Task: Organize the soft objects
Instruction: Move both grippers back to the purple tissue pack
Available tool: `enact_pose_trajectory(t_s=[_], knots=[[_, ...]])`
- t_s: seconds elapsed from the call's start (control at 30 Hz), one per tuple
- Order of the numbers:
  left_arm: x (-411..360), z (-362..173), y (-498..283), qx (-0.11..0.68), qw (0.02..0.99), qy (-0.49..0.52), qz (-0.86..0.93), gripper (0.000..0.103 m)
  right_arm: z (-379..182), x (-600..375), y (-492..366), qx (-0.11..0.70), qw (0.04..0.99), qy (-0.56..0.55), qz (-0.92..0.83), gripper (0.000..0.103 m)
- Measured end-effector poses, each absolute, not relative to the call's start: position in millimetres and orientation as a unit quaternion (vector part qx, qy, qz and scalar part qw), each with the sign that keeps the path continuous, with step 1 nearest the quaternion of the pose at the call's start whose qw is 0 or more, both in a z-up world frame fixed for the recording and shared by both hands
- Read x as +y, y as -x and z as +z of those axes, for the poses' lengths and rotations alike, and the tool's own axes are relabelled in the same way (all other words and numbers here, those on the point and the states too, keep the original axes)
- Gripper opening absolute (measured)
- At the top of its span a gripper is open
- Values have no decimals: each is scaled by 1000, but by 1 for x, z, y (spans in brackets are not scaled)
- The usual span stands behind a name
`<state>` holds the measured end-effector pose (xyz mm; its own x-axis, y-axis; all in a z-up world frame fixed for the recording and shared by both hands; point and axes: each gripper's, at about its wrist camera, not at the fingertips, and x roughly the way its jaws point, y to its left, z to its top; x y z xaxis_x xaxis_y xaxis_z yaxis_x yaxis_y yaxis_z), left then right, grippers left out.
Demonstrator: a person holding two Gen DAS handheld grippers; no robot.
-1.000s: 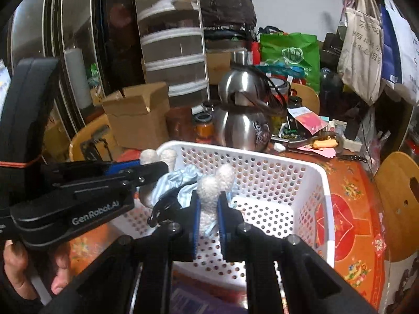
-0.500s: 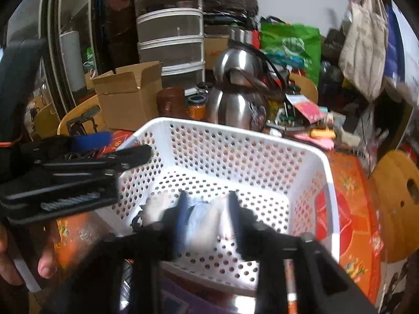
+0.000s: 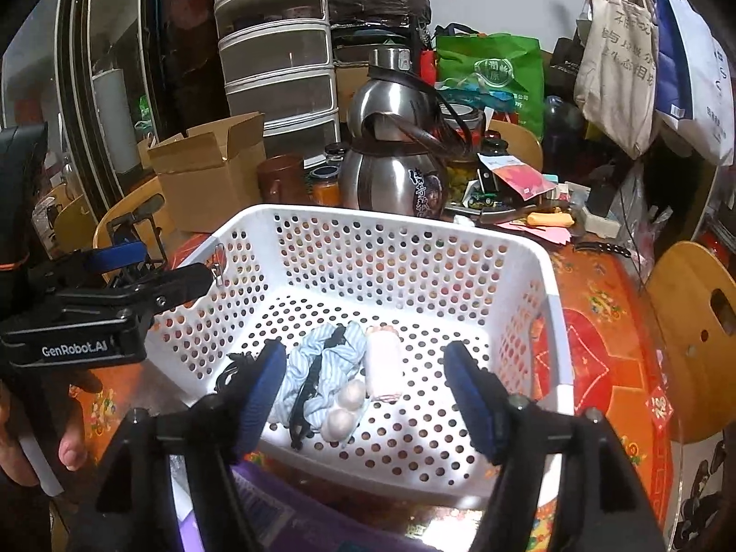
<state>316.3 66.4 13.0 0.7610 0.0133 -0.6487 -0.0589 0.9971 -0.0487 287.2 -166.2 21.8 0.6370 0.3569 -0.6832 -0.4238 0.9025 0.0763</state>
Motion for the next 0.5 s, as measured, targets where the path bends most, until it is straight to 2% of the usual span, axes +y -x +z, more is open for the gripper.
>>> enact_pose_trajectory(t_s=[0.23, 0.37, 0.5], knots=[[62, 34, -240, 299, 954, 11, 19, 103, 38, -196, -248, 345, 912, 28, 218, 71], [62, 26, -185, 290, 957, 18, 8, 103, 33, -229, -196, 320, 919, 6, 231, 84], [61, 1, -139, 299, 954, 13, 18, 103, 6, -256, -149, 313, 924, -6, 221, 84]])
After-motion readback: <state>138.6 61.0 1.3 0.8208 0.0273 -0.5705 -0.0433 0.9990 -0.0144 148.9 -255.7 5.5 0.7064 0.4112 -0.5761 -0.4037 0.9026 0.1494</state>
